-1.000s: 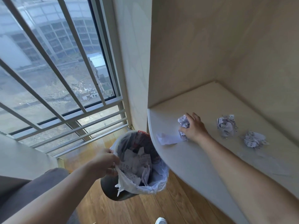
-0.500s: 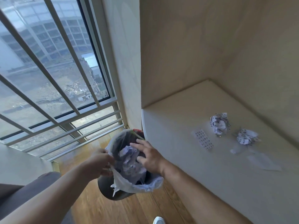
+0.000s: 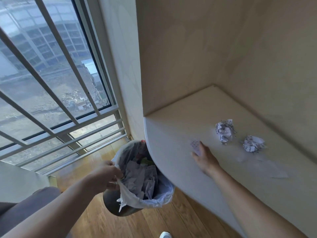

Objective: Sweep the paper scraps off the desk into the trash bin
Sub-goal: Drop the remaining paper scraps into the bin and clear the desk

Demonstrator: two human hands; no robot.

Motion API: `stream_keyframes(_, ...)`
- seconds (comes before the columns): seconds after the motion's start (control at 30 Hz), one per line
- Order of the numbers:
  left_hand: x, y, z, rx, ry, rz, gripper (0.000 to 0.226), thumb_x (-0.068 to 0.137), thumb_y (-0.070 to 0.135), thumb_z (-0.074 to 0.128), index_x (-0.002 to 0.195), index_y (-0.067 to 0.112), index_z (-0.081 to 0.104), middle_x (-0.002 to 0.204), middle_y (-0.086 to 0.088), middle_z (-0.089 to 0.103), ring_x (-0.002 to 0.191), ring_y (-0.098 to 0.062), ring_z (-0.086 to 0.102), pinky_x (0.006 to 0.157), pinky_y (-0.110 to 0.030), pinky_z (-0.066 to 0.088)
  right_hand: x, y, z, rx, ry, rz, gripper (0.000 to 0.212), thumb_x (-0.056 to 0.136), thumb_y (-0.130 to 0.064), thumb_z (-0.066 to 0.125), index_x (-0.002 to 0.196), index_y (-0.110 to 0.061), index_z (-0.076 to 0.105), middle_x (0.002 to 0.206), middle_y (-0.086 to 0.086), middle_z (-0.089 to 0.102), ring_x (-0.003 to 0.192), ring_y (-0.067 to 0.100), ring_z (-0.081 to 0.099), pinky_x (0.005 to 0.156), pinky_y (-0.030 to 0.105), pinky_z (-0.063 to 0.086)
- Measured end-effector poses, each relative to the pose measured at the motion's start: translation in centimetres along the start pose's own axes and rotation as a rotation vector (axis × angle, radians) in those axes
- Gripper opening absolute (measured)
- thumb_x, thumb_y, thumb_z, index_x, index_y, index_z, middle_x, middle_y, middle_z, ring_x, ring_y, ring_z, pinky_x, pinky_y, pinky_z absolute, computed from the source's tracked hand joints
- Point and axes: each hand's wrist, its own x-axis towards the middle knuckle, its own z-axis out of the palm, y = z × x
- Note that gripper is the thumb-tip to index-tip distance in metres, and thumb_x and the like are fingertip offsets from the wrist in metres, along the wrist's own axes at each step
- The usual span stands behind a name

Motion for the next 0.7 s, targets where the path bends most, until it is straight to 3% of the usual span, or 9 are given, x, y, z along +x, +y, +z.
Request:
stream_keyframes(0.07,-0.1,0.1,0.2,0.008,-0.004,-0.002,0.016,0.080,-0.015,0.060,0.082,0.000,0.055,0.090,-0.025,0.058,0.078,-0.040,0.064,0.049,-0.040,0.058,-1.4,-1.7,3.0,-0.065,-0.067,-0.099,0.059,0.090,-0.027,0.059,0.144,-0.016,0.037,0.143,0.010,0.049,0.133,0.028,0.046,0.113,0.042,0.036)
stream_keyframes(0.17,-0.4,0.2,0.5,0.012,-0.005,-0.001,0.015,0.080,-0.016,0.059,0.081,-0.002,0.055,0.089,-0.026,0.058,0.076,-0.040,0.063,0.049,-0.040,0.057,-4.2,-4.9,8.1,-0.169,-0.266,-0.194,0.069,0.092,-0.045,0.047,0.152,-0.031,0.015,0.158,0.002,0.028,0.143,0.025,0.031,0.115,0.042,0.027)
stream_keyframes(0.23,-0.7,0.3,0.6,0.020,-0.008,0.009,0.015,0.080,-0.016,0.059,0.080,-0.002,0.054,0.088,-0.024,0.057,0.075,-0.038,0.062,0.050,-0.040,0.058,-5.8,-6.6,10.1,-0.084,-0.449,-0.257,0.068,0.091,-0.048,0.045,0.150,-0.043,0.011,0.159,-0.004,0.028,0.142,0.021,0.033,0.116,0.042,0.030)
stream_keyframes(0.3,-1.0,0.5,0.7,0.032,-0.015,0.015,0.011,0.082,-0.014,0.058,0.082,-0.003,0.056,0.088,-0.023,0.058,0.077,-0.038,0.062,0.051,-0.042,0.060,-6.8,-7.2,10.3,0.019,-0.488,-0.295,0.063,0.090,-0.050,0.045,0.147,-0.049,0.015,0.158,-0.011,0.029,0.144,0.016,0.029,0.117,0.042,0.028)
stream_keyframes(0.37,-1.4,0.8,0.8,0.038,-0.027,0.017,0.009,0.085,-0.014,0.057,0.084,-0.005,0.057,0.090,-0.024,0.058,0.080,-0.038,0.062,0.054,-0.043,0.061,-6.4,-7.0,8.4,0.079,-0.338,-0.291,0.062,0.091,-0.049,0.047,0.147,-0.046,0.021,0.159,-0.010,0.026,0.146,0.014,0.024,0.118,0.036,0.023)
stream_keyframes(0.47,-2.1,1.3,1.0,0.052,-0.037,0.012,0.009,0.087,-0.013,0.055,0.094,-0.007,0.056,0.099,-0.026,0.056,0.087,-0.040,0.060,0.055,-0.042,0.061,-3.7,-4.7,3.0,0.049,0.009,-0.239,0.065,0.093,-0.035,0.053,0.151,-0.026,0.025,0.162,0.000,0.021,0.149,0.016,0.016,0.119,0.028,0.014)
stream_keyframes(0.6,-2.5,1.8,1.4,0.062,-0.029,0.005,0.014,0.087,-0.016,0.053,0.097,-0.007,0.054,0.098,-0.027,0.054,0.085,-0.040,0.057,0.054,-0.042,0.059,0.3,0.7,-6.2,-0.171,0.373,-0.068,0.074,0.090,-0.030,0.064,0.151,-0.014,0.027,0.161,0.017,0.017,0.149,0.030,0.013,0.119,0.043,0.017)
stream_keyframes(0.7,-2.5,2.1,1.6,0.086,-0.010,0.000,0.020,0.087,-0.017,0.051,0.106,-0.010,0.054,0.102,-0.028,0.052,0.089,-0.037,0.053,0.066,-0.045,0.052,2.1,3.7,-11.2,-0.182,0.436,0.083,0.082,0.084,-0.041,0.068,0.151,-0.019,0.026,0.160,0.020,0.014,0.148,0.033,0.011,0.117,0.047,0.020)
